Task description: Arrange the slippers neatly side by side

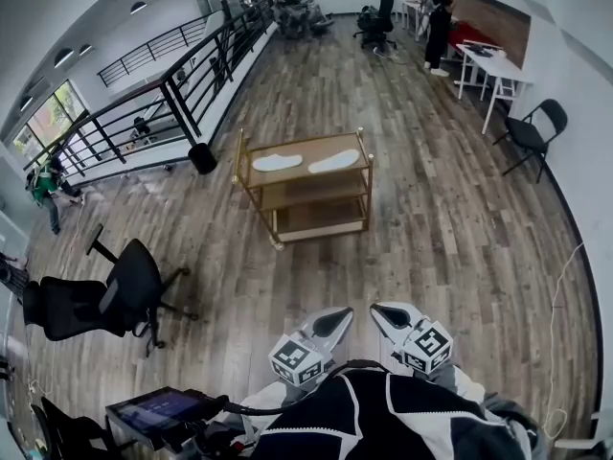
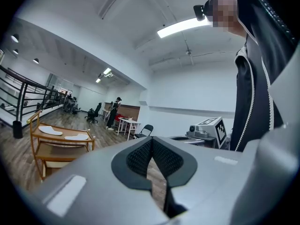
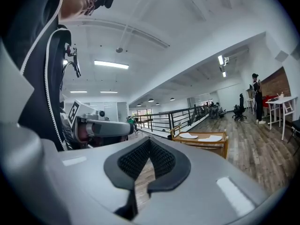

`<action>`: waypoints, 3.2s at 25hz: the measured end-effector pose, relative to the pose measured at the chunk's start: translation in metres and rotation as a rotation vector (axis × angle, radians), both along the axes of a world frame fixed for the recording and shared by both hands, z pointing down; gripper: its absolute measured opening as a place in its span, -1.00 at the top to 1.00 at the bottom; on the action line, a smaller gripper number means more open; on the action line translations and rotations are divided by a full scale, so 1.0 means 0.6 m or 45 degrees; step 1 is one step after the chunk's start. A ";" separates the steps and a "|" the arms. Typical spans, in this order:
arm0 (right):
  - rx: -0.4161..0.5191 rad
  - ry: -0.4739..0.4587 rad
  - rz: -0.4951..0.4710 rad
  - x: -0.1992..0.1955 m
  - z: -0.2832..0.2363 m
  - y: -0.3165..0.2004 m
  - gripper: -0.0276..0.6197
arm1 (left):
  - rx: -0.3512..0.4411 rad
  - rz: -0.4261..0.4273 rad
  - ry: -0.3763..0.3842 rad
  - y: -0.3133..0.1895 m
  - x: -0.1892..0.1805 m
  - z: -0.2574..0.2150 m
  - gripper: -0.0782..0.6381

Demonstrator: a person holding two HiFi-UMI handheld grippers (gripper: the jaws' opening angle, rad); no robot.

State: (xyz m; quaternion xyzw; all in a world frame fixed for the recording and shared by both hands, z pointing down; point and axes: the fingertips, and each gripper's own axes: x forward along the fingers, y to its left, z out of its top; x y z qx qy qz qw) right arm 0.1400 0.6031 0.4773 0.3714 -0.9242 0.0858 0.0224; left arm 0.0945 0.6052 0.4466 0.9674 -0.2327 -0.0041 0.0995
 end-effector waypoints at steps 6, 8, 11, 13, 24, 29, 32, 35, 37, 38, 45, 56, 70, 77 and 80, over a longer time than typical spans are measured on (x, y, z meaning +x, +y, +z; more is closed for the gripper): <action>-0.005 -0.031 -0.074 0.016 0.016 0.001 0.90 | 0.007 -0.012 -0.036 0.012 0.031 0.018 0.73; -0.017 -0.036 -0.101 0.017 0.021 0.001 0.90 | 0.020 0.011 -0.062 0.020 0.046 0.022 0.73; -0.007 -0.028 -0.151 0.014 0.019 0.001 0.90 | 0.009 -0.021 -0.057 0.013 0.049 0.022 0.73; 0.005 -0.030 -0.179 0.008 0.014 -0.006 0.90 | 0.000 -0.067 -0.059 0.003 0.038 0.022 0.73; -0.024 -0.033 -0.181 -0.028 0.020 -0.063 0.90 | -0.049 -0.191 -0.044 -0.075 -0.037 0.043 0.73; -0.049 -0.009 -0.122 -0.058 0.022 -0.121 0.90 | -0.042 -0.103 -0.024 -0.137 -0.060 0.038 0.73; -0.049 -0.001 -0.081 -0.082 0.020 -0.166 0.90 | -0.040 -0.031 0.015 -0.177 -0.081 0.032 0.73; -0.043 0.014 -0.062 -0.118 0.013 -0.212 0.90 | -0.032 0.024 0.025 -0.217 -0.108 0.024 0.73; -0.036 0.020 -0.065 -0.148 0.007 -0.240 0.90 | -0.028 0.025 0.021 -0.246 -0.133 0.022 0.73; -0.034 0.027 -0.064 -0.162 0.005 -0.251 0.90 | -0.030 0.028 0.034 -0.258 -0.144 0.020 0.73; -0.035 0.059 -0.064 -0.233 0.015 -0.305 0.90 | -0.050 0.012 0.085 -0.324 -0.212 0.036 0.73; -0.100 0.007 -0.015 -0.246 0.008 -0.376 0.90 | -0.094 0.024 0.087 -0.393 -0.236 0.055 0.73; -0.062 -0.021 -0.176 -0.196 0.000 -0.574 0.90 | -0.109 -0.082 0.041 -0.573 -0.161 0.060 0.73; -0.053 -0.018 -0.261 -0.143 -0.007 -0.670 0.90 | -0.112 -0.171 0.041 -0.665 -0.108 0.050 0.73; -0.047 -0.022 -0.298 -0.121 -0.007 -0.706 0.90 | -0.110 -0.203 0.039 -0.704 -0.084 0.048 0.73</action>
